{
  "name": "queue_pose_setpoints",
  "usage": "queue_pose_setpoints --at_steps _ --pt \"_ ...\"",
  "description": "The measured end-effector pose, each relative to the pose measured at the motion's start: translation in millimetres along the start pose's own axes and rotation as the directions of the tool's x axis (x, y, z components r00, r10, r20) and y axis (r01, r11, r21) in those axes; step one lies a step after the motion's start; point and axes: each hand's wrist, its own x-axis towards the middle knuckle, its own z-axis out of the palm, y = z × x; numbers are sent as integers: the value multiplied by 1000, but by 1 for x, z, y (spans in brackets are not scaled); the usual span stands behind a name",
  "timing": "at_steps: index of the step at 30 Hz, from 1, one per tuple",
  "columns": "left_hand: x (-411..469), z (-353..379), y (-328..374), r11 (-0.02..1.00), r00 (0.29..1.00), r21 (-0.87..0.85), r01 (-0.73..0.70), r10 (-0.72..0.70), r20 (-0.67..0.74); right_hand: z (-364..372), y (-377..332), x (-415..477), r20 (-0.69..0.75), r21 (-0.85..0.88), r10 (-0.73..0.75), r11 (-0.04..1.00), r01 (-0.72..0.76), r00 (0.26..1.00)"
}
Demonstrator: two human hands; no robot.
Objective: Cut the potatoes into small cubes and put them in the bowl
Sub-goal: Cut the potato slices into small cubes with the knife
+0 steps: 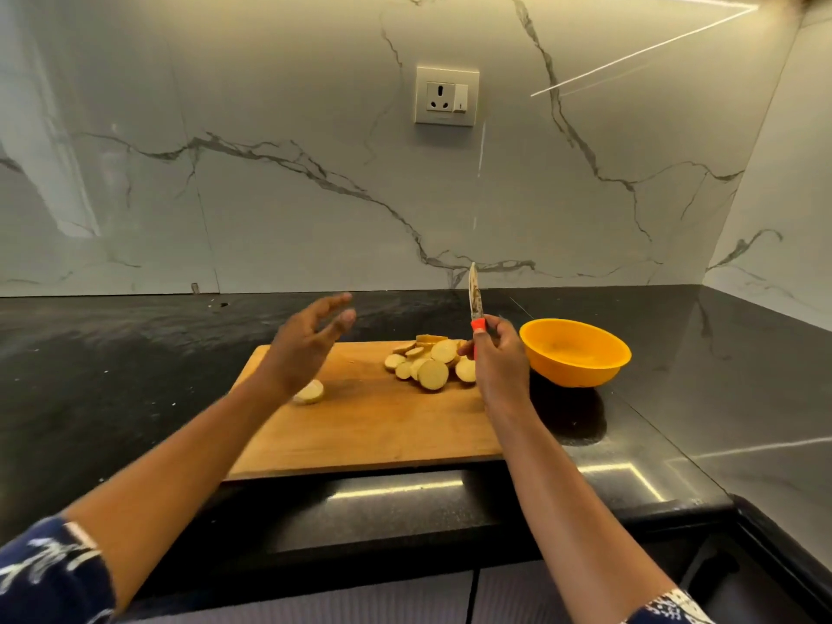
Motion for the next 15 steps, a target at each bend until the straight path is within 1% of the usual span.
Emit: queue_pose_setpoints --at_steps 1,3,5,7,9,15 --pt "-4 -14 -10 995 996 97 3 -11 84 0 -1 -2 15 -20 -25 999 25 1000" --pt "-13 -38 -31 965 975 263 21 -77 207 3 -2 -6 44 -72 -70 995 73 997" --pt "-21 -54 -47 924 946 382 25 -146 289 5 -3 -9 76 -120 -107 986 115 991" --pt "-26 -62 -55 889 925 458 -6 -169 340 6 -3 -11 104 -166 -132 975 149 986" --pt "-27 -65 -58 876 928 480 -51 -136 347 9 -2 -13 125 -218 -153 960 177 980" --pt "-19 -58 -53 875 939 457 -159 -8 343 14 -2 -20 185 -383 -204 886 262 961"
